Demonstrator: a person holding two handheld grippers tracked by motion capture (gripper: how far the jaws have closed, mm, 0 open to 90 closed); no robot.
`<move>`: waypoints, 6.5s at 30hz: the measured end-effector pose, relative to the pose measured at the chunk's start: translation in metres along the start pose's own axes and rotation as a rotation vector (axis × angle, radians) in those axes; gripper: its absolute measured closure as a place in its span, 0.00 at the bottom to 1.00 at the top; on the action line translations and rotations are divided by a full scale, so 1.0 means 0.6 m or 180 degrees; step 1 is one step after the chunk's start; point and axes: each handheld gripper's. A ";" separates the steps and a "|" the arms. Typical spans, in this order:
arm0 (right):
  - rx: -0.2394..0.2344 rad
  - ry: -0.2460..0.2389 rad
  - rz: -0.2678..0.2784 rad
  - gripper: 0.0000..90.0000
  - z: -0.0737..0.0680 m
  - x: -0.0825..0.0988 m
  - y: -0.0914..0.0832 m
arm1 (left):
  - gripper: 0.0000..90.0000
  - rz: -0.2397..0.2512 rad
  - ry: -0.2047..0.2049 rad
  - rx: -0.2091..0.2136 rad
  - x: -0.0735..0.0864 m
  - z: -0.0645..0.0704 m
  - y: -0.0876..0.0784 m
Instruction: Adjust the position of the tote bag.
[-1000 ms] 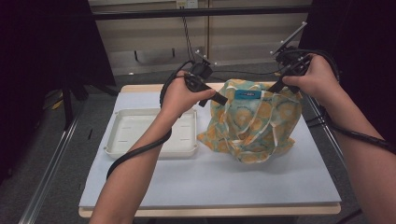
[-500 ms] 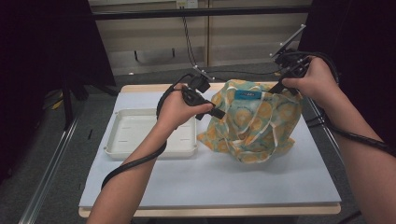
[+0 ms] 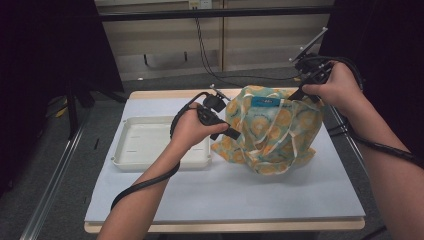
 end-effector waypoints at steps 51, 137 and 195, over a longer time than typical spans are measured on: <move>0.0032 -0.0041 0.0158 0.69 -0.009 0.007 -0.045 | 1.00 0.0226 -0.0143 -0.0004 -0.083 -0.002 -0.097; 0.0129 0.0136 -0.0002 1.00 0.030 0.019 -0.003 | 0.60 0.0297 0.0311 0.0371 -0.021 0.043 -0.034; 0.0097 0.0091 0.0034 0.78 0.020 0.016 -0.018 | 1.00 0.0007 0.0207 0.0404 -0.005 0.022 -0.029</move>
Point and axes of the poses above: each handheld gripper's, and its own axes: y roughly forward along the jaws, x roughly out of its underside, z roughly to its right, and after that the axes turned 14 degrees about -x, right-handed
